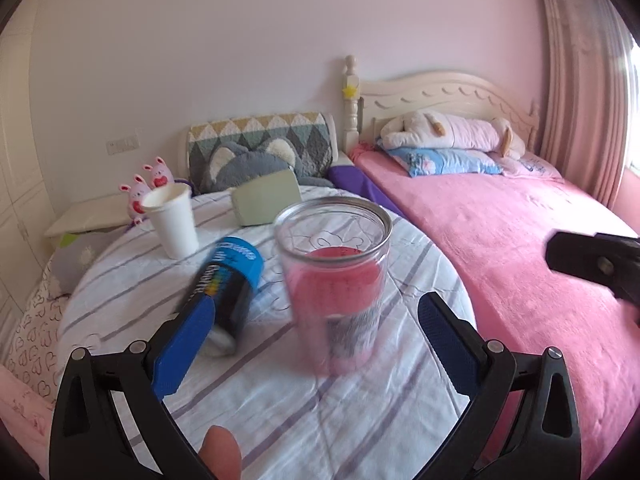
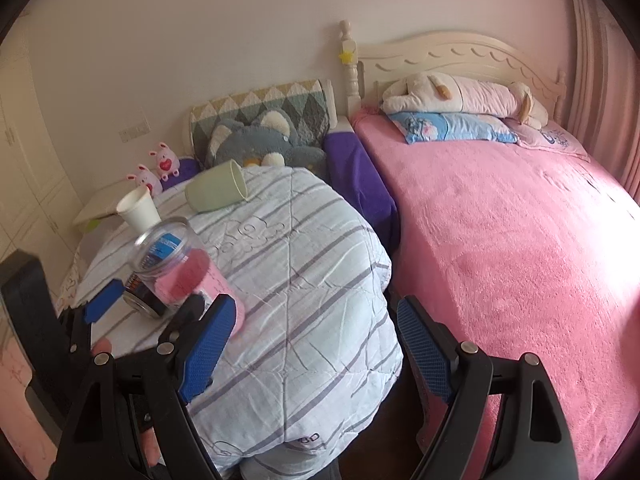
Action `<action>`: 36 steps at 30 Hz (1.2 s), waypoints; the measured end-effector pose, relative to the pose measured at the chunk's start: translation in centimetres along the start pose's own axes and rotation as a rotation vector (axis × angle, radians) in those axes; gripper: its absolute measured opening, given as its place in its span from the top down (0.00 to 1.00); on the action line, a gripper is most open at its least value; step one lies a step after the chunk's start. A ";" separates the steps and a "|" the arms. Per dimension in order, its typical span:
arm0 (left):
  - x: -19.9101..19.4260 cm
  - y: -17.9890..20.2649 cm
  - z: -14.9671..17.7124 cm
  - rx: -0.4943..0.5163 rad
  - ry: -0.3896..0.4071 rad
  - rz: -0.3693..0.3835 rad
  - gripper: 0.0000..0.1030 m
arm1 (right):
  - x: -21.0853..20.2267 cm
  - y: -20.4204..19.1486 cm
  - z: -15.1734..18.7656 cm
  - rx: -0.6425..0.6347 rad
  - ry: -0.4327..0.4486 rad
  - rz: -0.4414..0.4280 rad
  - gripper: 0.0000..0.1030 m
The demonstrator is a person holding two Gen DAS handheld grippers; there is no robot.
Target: Flip cup upright
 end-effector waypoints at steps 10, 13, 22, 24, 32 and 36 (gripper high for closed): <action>-7.0 -6.5 2.2 -0.042 -0.115 -0.178 0.00 | -1.4 -4.5 3.1 -0.030 0.010 -0.040 0.18; -8.4 -8.3 3.4 -0.062 -0.150 -0.216 0.00 | -2.1 -6.0 4.5 -0.046 0.017 -0.044 0.18; -14.0 -10.1 5.3 -0.092 -0.147 -0.246 0.00 | -5.5 -8.7 7.9 -0.091 0.074 -0.030 0.18; -15.5 -9.9 5.7 -0.084 -0.130 -0.260 0.00 | -6.5 -9.3 8.7 -0.108 0.089 -0.026 0.18; -18.9 -10.0 6.3 -0.097 -0.080 -0.281 0.00 | -9.6 -10.8 9.5 -0.151 0.147 -0.038 0.18; -19.7 -10.4 6.2 -0.108 -0.071 -0.287 0.00 | -10.0 -11.3 9.7 -0.163 0.158 -0.045 0.18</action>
Point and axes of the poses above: each gripper's, at about its wrist camera, not at the fingertips, and x roughly the way its jaws point, y to its right, z to its underside, the point moved 6 cm from there along x, roughly the way its jaws point, and after that the axes turned 2 degrees about -y, right-handed, at the moved point
